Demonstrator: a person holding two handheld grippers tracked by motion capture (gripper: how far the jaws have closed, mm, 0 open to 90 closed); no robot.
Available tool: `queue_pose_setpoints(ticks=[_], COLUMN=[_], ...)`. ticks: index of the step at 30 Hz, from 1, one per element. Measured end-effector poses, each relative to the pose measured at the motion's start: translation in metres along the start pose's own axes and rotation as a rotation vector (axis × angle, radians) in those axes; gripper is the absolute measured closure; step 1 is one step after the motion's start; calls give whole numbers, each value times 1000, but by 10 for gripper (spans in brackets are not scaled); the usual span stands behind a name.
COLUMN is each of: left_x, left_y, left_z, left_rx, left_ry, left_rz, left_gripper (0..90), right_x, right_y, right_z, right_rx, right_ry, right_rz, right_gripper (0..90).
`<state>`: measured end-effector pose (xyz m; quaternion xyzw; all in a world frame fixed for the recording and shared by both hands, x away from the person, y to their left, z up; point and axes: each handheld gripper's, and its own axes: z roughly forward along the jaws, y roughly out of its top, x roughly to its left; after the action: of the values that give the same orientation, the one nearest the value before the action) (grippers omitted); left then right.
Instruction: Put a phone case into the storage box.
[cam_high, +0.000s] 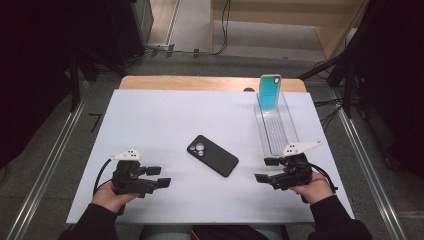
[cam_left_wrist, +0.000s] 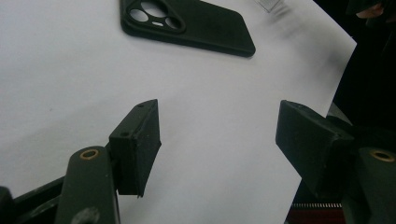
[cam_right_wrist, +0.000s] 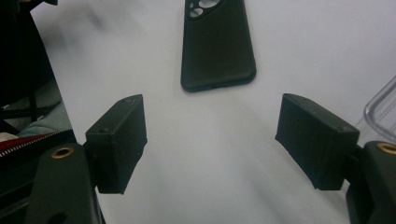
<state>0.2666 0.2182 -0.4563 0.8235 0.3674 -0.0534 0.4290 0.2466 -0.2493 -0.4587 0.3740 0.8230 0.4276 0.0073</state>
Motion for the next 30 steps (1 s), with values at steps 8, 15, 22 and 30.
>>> queue_pose_setpoints(ticks=[8, 15, 22, 30], left_x=[1, 1, 3, 4], left_y=[0, 0, 0, -1], left_z=[0, 0, 0, 0], left_rx=[1, -4, -2, 6], left_ry=[1, 3, 2, 4], left_rz=[-2, -6, -10, -18], left_gripper=[306, 306, 306, 306], right_x=[0, 1, -1, 2], right_y=[-7, -8, -5, 9], right_z=[4, 4, 4, 1], right_rx=[11, -30, -7, -3], right_ry=[1, 5, 5, 26], right_rz=[-4, -28, -1, 16], right_gripper=[224, 224, 215, 191])
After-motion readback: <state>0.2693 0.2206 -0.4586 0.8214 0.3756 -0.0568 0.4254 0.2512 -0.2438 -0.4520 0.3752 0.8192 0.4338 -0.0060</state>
